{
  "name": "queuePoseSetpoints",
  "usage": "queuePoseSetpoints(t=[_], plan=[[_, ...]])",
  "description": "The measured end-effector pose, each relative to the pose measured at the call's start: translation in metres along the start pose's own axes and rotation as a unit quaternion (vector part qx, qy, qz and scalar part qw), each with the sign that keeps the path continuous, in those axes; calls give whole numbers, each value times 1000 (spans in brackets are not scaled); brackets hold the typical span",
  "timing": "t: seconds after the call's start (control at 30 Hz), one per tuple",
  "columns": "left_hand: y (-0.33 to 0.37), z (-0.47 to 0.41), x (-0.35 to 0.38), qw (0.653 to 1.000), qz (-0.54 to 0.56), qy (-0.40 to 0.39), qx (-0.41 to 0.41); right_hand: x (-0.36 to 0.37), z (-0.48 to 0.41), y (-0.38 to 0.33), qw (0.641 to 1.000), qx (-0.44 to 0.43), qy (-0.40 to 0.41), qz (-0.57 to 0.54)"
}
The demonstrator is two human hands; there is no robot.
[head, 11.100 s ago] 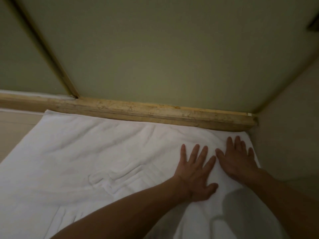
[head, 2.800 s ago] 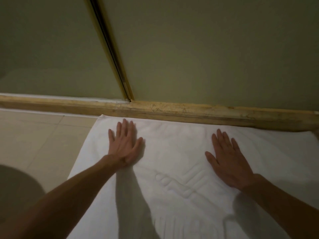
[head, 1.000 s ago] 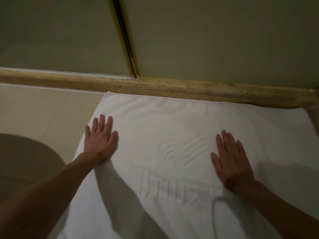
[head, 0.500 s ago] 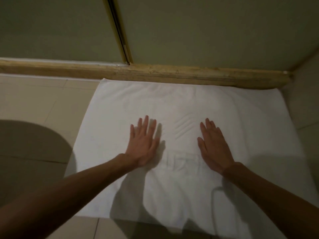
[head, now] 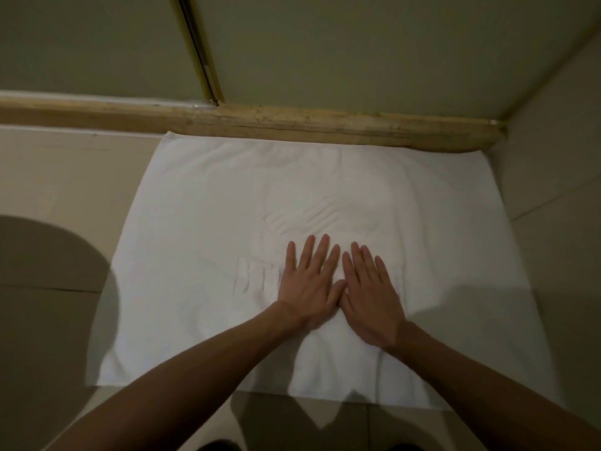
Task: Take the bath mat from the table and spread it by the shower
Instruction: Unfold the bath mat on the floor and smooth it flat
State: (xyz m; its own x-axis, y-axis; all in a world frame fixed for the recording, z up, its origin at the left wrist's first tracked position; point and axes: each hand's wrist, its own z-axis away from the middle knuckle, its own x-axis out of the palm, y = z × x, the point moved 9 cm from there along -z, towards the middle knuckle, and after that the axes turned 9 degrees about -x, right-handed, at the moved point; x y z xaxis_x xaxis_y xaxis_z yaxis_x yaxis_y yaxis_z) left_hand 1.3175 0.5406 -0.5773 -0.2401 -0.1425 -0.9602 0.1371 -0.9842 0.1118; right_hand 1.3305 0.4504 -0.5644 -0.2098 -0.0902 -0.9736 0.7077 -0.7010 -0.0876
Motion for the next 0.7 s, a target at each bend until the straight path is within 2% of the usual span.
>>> queuePoseSetpoints(t=[0.33, 0.7], plan=[[-66, 7, -4, 996, 29, 41, -79, 2, -1, 4, 1000, 6, 6, 2], [-201, 34, -16, 977, 50, 62, -196, 0, -2, 3, 1000, -1, 13, 0]])
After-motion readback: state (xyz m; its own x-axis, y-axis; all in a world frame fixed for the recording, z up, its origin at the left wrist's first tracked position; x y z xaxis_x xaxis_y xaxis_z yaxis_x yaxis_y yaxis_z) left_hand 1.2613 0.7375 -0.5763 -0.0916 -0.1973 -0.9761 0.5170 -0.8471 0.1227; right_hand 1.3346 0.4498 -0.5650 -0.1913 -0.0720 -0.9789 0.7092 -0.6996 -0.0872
